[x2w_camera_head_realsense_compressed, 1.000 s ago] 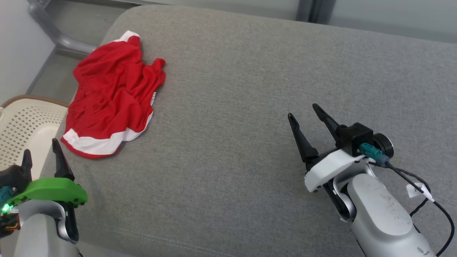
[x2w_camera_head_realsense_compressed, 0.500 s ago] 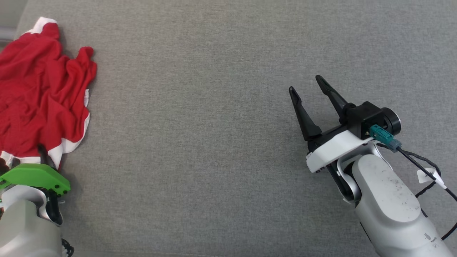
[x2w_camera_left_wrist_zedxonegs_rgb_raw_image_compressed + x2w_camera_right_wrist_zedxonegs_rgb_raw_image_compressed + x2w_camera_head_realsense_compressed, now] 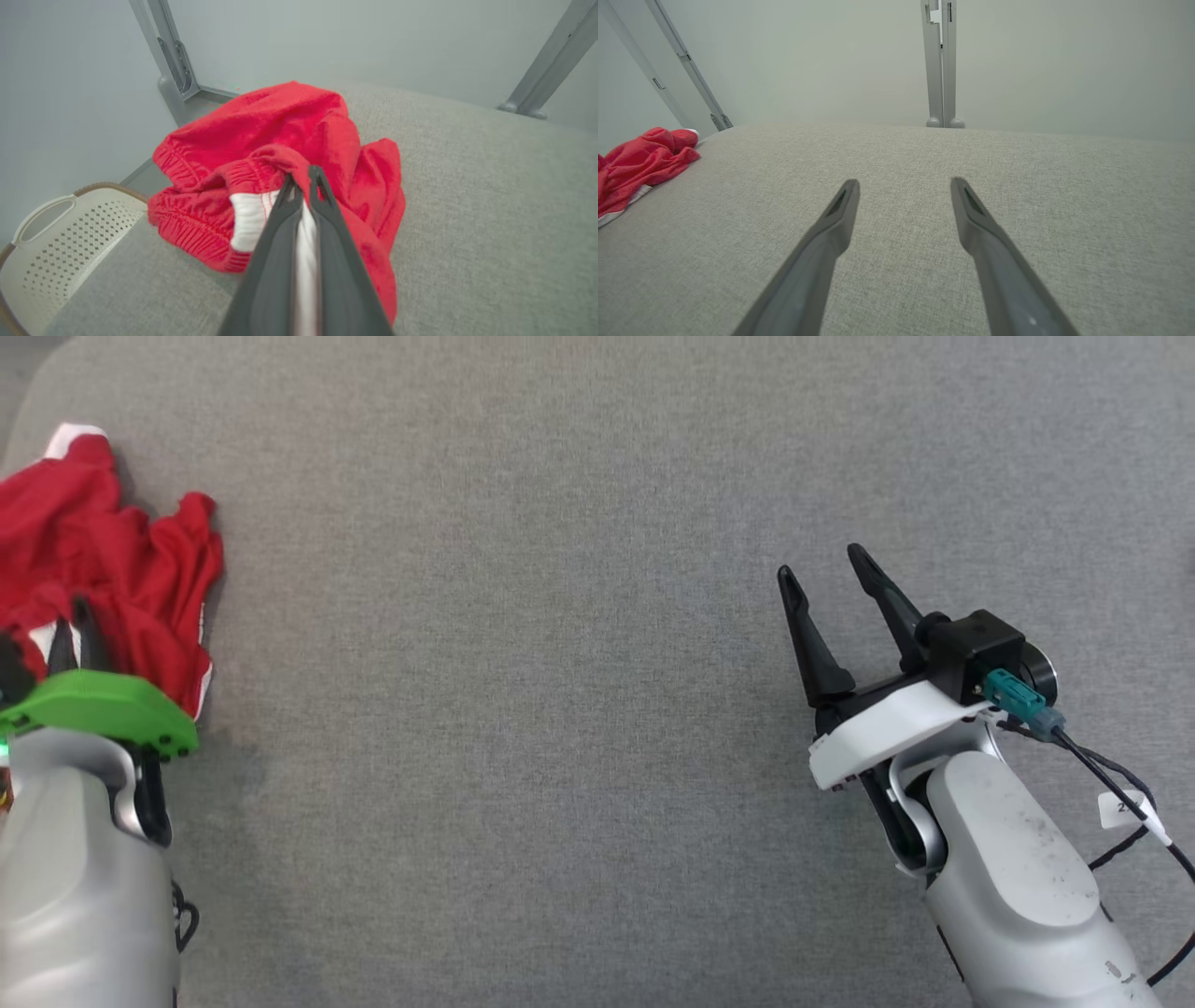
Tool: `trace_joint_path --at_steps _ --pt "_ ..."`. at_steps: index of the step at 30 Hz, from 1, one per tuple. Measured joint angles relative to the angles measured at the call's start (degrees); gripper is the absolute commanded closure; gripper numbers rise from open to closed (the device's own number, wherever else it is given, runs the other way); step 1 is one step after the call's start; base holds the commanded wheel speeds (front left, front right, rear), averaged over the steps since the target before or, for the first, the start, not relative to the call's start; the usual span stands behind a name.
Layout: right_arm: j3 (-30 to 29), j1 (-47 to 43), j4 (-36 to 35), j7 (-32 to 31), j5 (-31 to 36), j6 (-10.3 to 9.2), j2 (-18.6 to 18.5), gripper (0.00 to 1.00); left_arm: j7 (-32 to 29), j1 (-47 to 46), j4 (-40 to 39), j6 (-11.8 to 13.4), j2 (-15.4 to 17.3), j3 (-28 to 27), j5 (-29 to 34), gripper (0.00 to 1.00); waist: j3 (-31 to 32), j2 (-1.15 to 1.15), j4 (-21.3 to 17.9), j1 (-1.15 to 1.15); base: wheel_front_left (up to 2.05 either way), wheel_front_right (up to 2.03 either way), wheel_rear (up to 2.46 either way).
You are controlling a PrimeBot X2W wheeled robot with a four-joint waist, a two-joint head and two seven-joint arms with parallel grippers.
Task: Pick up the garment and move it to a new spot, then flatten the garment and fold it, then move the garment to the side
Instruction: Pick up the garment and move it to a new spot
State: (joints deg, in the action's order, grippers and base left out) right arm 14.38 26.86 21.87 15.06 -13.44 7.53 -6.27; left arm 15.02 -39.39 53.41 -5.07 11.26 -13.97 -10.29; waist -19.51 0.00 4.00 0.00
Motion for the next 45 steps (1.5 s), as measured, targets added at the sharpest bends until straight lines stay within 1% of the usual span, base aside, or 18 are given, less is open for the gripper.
trace_joint_path --at_steps 3,6,9,14,17,19,21,25,27,30,32,34,35,36,37,40,41,45 --pt "-0.8 -0.9 0.2 0.0 -0.1 0.00 1.0 0.00 0.0 0.4 -4.9 -0.6 -2.0 1.8 1.0 1.00 1.9 0.00 -0.4 0.00 0.00 0.00 0.00" --pt "-1.3 -2.1 0.5 0.0 -0.4 0.00 1.8 0.00 0.0 1.0 -7.6 -1.5 -4.2 4.2 2.0 1.00 3.8 0.00 -1.4 0.00 0.00 0.00 0.00" --pt "-1.4 -3.1 0.7 0.0 -0.5 0.00 2.4 0.00 0.0 1.8 -9.2 -1.9 -5.3 6.3 2.2 1.00 5.2 0.00 -3.1 0.00 0.00 0.00 0.00" --pt "-2.1 -5.1 1.1 0.0 -0.7 0.00 2.9 0.00 0.0 3.6 -10.5 -2.2 -7.7 11.8 1.1 1.00 7.3 0.00 -7.2 0.00 0.00 0.00 0.00" --pt "-2.8 -5.8 1.5 0.0 -0.7 0.00 3.0 0.00 0.0 4.6 -12.0 -2.2 -8.3 17.0 -1.9 1.00 8.4 0.00 -9.8 0.00 0.00 0.00 0.00" --pt "-3.1 -6.3 1.7 0.0 -0.7 -0.01 3.0 0.00 0.0 4.9 -13.5 -2.3 -8.3 22.0 -5.6 1.00 9.0 0.00 -11.6 0.00 0.00 0.00 0.00" --pt "-3.6 -6.9 1.9 0.0 -0.7 0.00 3.2 0.00 0.0 5.6 -15.0 -2.3 -8.3 28.3 -9.7 1.00 9.7 0.00 -13.6 0.00 0.00 0.00 0.00" --pt "-3.9 -7.6 2.0 0.0 -0.5 -0.01 3.2 0.00 0.0 6.0 -17.0 -2.3 -8.6 38.2 -14.9 1.00 10.7 0.00 -17.1 0.00 0.00 0.00 0.00" --pt "-3.9 -7.8 2.2 0.0 -0.6 -0.01 3.3 0.00 0.0 6.1 -18.3 -1.9 -8.5 42.3 -17.1 1.00 11.2 0.00 -18.7 0.00 0.00 0.00 0.00" --pt "-3.9 -7.9 2.3 0.0 -0.6 -0.01 3.3 0.00 0.0 6.7 -20.2 -0.3 -8.5 48.1 -20.7 1.00 11.9 0.00 -20.9 0.00 0.00 0.00 0.00" --pt "-4.0 -8.1 2.4 0.0 -0.6 -0.01 3.3 0.00 0.0 6.9 -21.1 1.2 -8.5 51.2 -22.1 1.00 12.4 0.00 -22.1 0.00 0.00 0.00 0.00" --pt "-4.2 -8.4 2.4 0.0 -0.6 -0.01 3.3 0.00 0.0 7.0 -21.3 3.0 -8.6 52.5 -22.4 1.00 12.7 0.00 -22.9 0.00 0.00 0.00 0.00" --pt "-4.5 -8.6 2.3 0.0 -0.6 -0.01 3.3 0.00 0.0 7.1 -21.3 4.1 -8.6 52.7 -22.2 0.73 12.9 0.00 -23.1 0.00 0.00 0.00 0.00" --pt "-4.8 -8.8 2.3 0.0 -0.6 -0.01 3.3 0.00 0.0 7.2 -21.2 4.8 -8.6 52.6 -22.1 0.15 13.1 0.00 -23.2 0.00 0.00 0.00 0.00" --pt "-5.1 -8.9 2.3 0.0 -0.6 -0.01 3.3 0.00 0.0 7.5 -21.2 5.7 -8.6 52.1 -21.5 0.00 13.2 0.00 -23.0 0.00 0.00 0.00 0.00" --pt "-5.5 -9.3 2.1 0.0 -0.7 -0.01 3.3 0.00 0.0 9.7 -21.1 7.3 -8.6 48.7 -19.8 0.00 13.5 0.00 -22.1 0.00 0.00 0.00 0.00" --pt "-5.7 -9.6 2.0 0.0 -0.7 -0.01 3.3 0.00 0.0 10.8 -21.0 7.8 -8.6 47.3 -18.3 0.00 13.7 0.00 -21.6 0.00 0.00 0.00 0.00" --pt "-6.5 -10.8 1.9 0.0 -0.7 -0.01 3.3 0.00 0.0 16.3 -22.2 9.1 -7.7 40.5 -14.4 0.00 14.6 0.00 -19.3 0.00 0.00 0.00 0.00"
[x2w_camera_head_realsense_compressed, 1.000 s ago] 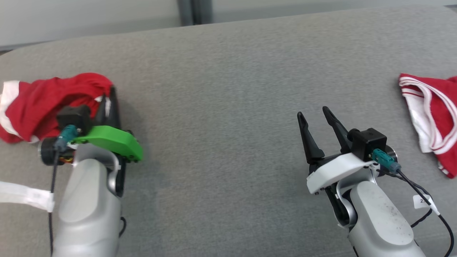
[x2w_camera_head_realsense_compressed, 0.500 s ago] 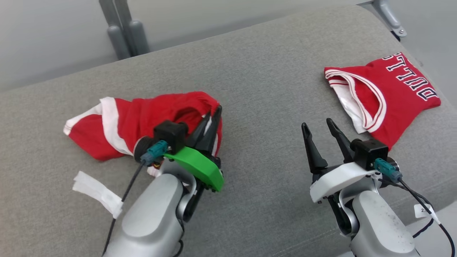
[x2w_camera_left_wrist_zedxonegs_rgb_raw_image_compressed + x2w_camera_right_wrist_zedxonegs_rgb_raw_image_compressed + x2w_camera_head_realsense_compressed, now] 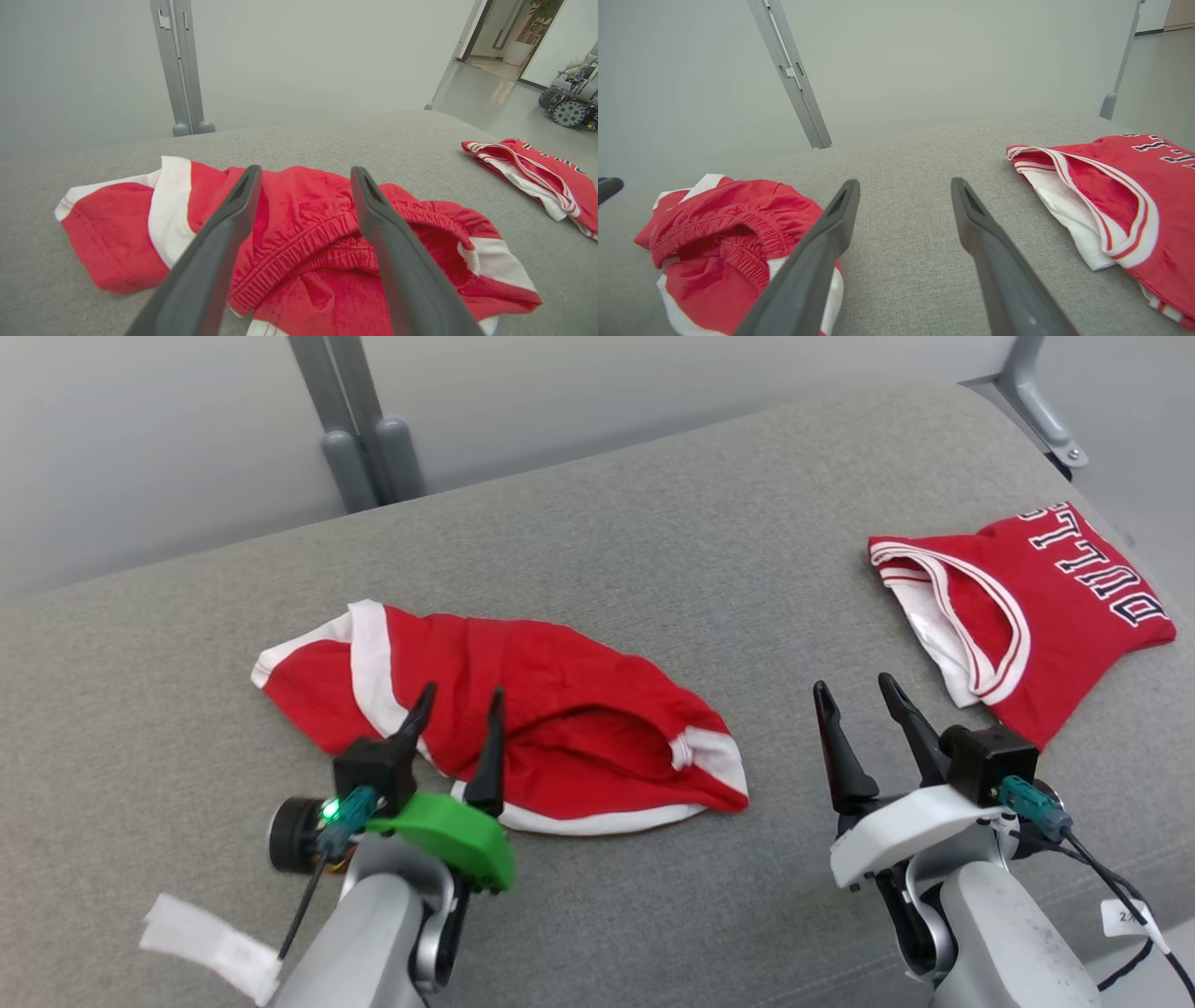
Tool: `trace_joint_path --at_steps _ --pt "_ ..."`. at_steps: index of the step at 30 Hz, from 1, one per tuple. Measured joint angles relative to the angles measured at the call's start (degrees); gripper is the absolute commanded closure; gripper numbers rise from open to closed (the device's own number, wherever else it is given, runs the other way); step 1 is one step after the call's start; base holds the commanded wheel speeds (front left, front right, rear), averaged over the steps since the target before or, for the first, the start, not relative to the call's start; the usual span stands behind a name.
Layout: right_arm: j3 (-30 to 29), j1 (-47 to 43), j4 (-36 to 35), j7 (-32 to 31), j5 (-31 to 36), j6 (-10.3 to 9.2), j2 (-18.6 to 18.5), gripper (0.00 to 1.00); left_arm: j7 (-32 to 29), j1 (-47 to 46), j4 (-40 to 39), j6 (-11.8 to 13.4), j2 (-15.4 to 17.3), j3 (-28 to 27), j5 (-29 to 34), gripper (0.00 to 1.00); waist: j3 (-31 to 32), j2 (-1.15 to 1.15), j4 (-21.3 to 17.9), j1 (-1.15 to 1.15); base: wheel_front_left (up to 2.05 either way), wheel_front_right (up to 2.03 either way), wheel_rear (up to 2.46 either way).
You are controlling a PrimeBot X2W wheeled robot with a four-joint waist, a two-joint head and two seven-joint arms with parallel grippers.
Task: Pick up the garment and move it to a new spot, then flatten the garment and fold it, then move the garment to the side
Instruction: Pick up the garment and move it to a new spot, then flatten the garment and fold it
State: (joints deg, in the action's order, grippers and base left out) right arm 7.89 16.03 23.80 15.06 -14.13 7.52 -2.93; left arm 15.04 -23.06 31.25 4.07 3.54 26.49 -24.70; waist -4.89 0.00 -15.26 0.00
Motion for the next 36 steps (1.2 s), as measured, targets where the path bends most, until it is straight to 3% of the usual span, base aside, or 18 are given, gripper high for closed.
trace_joint_path --at_steps 10,17,25,32,36 --pt "-1.2 -3.1 -0.1 0.0 -0.5 0.00 0.0 0.00 0.1 16.3 -8.6 1.4 1.0 -15.9 8.1 0.00 3.3 0.00 6.8 0.00 0.00 0.00 0.00" --pt "-1.1 -4.6 1.0 0.0 -1.0 0.00 0.1 0.00 0.1 23.4 -11.8 0.9 -0.2 -22.2 11.3 0.00 5.4 0.00 10.3 0.00 0.00 0.00 0.00" --pt "-0.9 -5.5 2.5 0.0 -0.2 0.00 0.0 0.00 0.1 24.7 -12.1 -0.5 -0.6 -22.6 11.4 0.00 5.7 0.00 11.6 0.00 0.00 0.00 0.00" --pt "3.1 -3.9 9.1 0.0 5.6 0.01 0.0 0.00 0.1 24.1 -11.4 -0.5 -0.7 -19.6 10.2 0.00 4.8 0.00 12.8 0.00 0.00 0.00 0.00" --pt "1.9 -1.9 13.8 0.0 7.5 0.01 -0.1 0.00 0.1 23.1 -11.1 -0.6 -0.7 -17.9 9.8 0.00 4.2 0.00 14.4 0.00 0.00 0.00 0.00"
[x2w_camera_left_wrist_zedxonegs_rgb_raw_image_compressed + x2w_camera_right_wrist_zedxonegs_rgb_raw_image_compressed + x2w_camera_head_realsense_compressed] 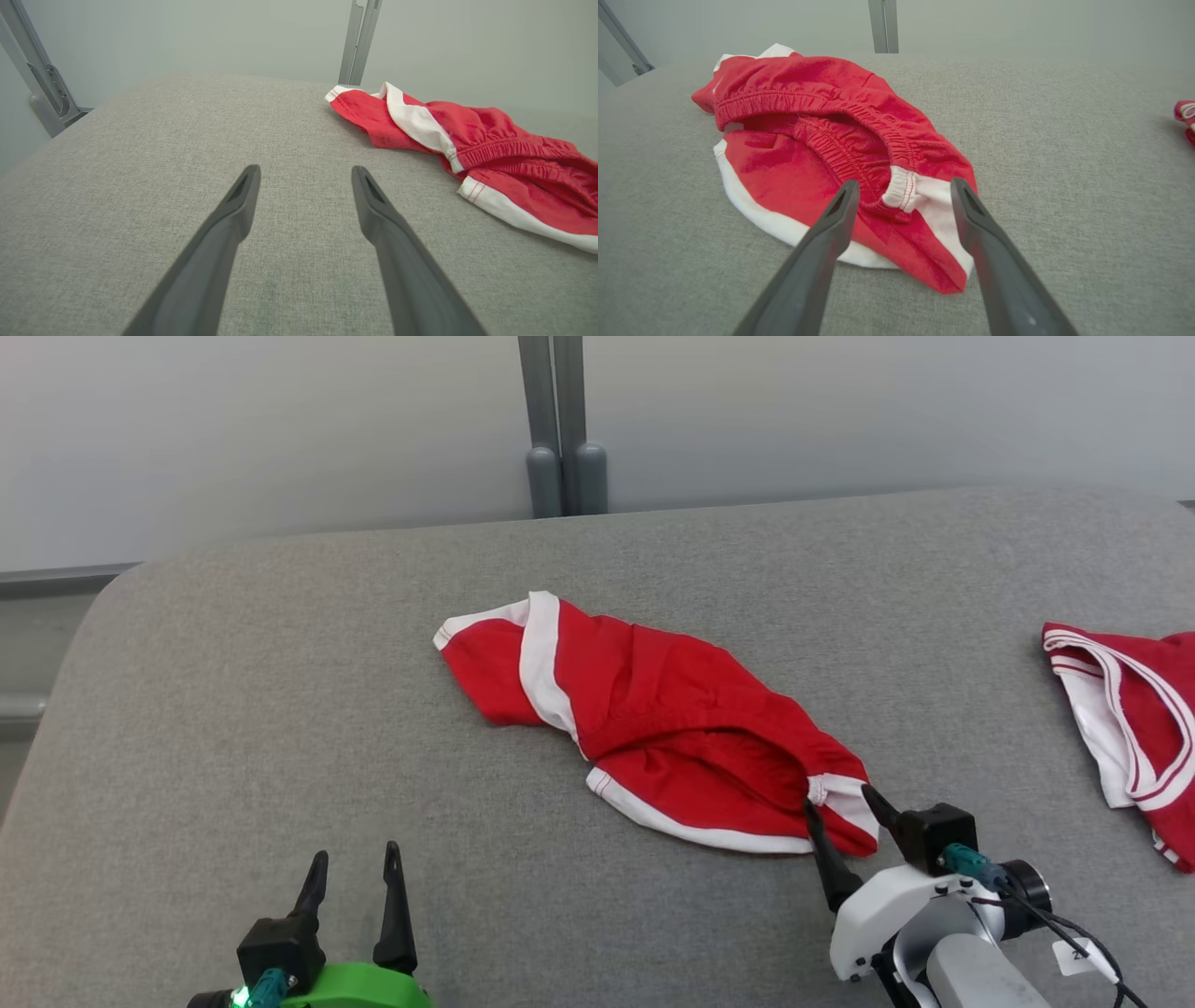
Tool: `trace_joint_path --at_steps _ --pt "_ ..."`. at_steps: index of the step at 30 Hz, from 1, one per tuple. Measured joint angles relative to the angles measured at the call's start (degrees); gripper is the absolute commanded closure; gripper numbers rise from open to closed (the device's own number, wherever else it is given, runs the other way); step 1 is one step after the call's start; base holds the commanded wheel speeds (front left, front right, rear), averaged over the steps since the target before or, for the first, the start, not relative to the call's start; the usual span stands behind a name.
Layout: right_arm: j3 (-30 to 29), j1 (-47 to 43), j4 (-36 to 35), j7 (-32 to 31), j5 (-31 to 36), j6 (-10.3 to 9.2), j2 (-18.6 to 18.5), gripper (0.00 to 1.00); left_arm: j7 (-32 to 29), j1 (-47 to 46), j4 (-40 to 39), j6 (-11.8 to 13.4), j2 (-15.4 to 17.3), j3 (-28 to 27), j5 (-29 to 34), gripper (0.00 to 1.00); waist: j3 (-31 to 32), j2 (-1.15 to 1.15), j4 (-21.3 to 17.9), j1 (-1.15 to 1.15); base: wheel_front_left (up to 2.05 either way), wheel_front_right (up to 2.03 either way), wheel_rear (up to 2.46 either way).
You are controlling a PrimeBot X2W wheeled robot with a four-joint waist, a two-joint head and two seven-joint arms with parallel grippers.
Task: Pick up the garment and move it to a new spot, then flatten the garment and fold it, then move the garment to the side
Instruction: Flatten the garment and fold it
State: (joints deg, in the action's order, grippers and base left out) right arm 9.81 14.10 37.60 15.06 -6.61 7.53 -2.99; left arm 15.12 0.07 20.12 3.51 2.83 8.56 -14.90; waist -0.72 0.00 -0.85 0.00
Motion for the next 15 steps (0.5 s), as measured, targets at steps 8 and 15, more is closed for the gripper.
trace_joint_path --at_steps 8,15 --pt "-3.7 2.9 4.0 0.0 -0.4 0.00 0.1 0.28 0.0 -0.9 0.1 0.0 0.0 0.5 0.0 0.00 -2.0 0.00 3.2 0.00 0.00 0.00 0.00" --pt "-4.0 4.0 5.9 0.0 -2.1 0.00 0.1 1.00 0.0 -1.4 0.4 0.0 0.0 0.4 0.0 0.00 -3.6 0.00 4.6 0.00 0.00 0.00 0.00"
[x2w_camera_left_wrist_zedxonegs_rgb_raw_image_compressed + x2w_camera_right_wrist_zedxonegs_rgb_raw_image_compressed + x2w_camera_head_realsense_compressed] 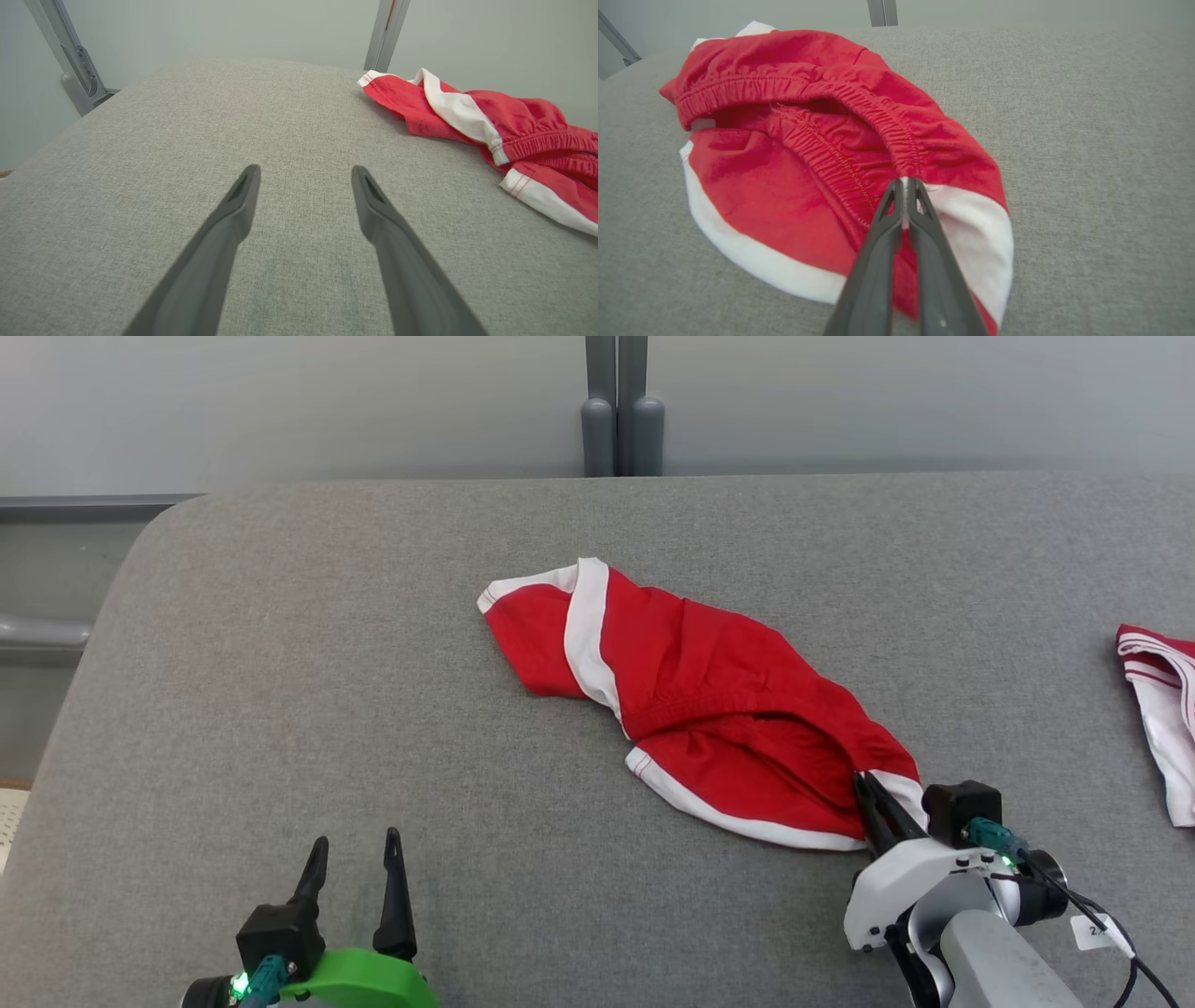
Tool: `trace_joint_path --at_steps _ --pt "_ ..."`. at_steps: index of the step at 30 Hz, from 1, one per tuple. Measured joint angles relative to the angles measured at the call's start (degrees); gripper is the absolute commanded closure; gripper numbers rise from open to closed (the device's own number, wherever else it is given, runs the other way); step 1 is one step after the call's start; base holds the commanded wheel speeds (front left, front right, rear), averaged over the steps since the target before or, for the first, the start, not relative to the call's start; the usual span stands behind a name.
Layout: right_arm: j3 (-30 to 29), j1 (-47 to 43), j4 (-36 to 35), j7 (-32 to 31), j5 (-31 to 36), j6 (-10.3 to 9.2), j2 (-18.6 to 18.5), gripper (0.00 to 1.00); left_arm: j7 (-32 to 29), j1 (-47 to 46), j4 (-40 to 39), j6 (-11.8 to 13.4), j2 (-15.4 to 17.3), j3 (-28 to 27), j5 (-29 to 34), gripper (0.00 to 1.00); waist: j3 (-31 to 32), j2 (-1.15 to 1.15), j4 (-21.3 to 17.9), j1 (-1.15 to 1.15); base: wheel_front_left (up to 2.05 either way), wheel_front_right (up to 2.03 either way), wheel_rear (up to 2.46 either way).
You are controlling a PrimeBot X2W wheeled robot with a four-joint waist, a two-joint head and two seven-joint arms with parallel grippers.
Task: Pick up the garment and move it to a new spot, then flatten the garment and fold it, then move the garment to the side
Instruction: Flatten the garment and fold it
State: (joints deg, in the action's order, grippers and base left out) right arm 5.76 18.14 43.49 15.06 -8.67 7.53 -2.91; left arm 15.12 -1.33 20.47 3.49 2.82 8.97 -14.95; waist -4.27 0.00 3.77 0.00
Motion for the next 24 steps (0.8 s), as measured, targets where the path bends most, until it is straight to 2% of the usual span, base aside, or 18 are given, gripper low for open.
trace_joint_path --at_steps 5,11,13,16,18,21,24 --pt "1.8 0.7 -1.9 0.0 -2.7 0.00 0.0 1.00 0.0 -0.1 0.2 0.0 0.0 0.0 0.0 0.00 0.1 0.00 0.2 0.00 0.00 0.00 0.00" --pt "11.2 2.7 -9.2 0.0 -11.5 -0.02 0.0 1.00 0.0 -0.1 0.4 -0.5 0.0 0.9 0.0 0.00 1.2 0.00 0.3 0.00 0.00 0.00 0.00" --pt "12.2 4.5 -11.8 0.0 -13.5 -0.01 0.2 1.00 0.0 -0.1 0.6 -0.5 0.0 1.3 -0.1 0.00 1.7 0.00 0.6 0.00 0.00 0.00 0.00" --pt "9.5 7.0 -13.9 0.0 -15.7 -0.02 0.2 1.00 0.0 0.1 0.7 -0.6 0.0 1.6 -0.2 0.00 2.5 0.00 1.1 0.00 0.00 0.00 0.00" --pt "5.6 8.4 -14.3 0.0 -15.7 -0.02 0.1 1.00 0.0 0.2 0.8 -0.8 0.0 1.7 -0.2 0.00 3.2 0.00 1.6 0.00 0.00 0.00 0.00" --pt "-1.1 10.6 -14.7 0.0 -12.3 -0.02 -0.1 1.00 0.0 0.4 0.7 -0.8 0.0 1.7 -0.2 0.00 3.8 0.00 2.0 0.00 0.00 0.00 0.00" --pt "-6.3 12.6 -16.1 0.0 -10.0 -0.02 -2.2 1.00 0.0 0.5 0.6 -0.7 0.0 1.9 -0.6 0.00 4.0 0.00 2.2 0.00 0.00 0.00 0.00"
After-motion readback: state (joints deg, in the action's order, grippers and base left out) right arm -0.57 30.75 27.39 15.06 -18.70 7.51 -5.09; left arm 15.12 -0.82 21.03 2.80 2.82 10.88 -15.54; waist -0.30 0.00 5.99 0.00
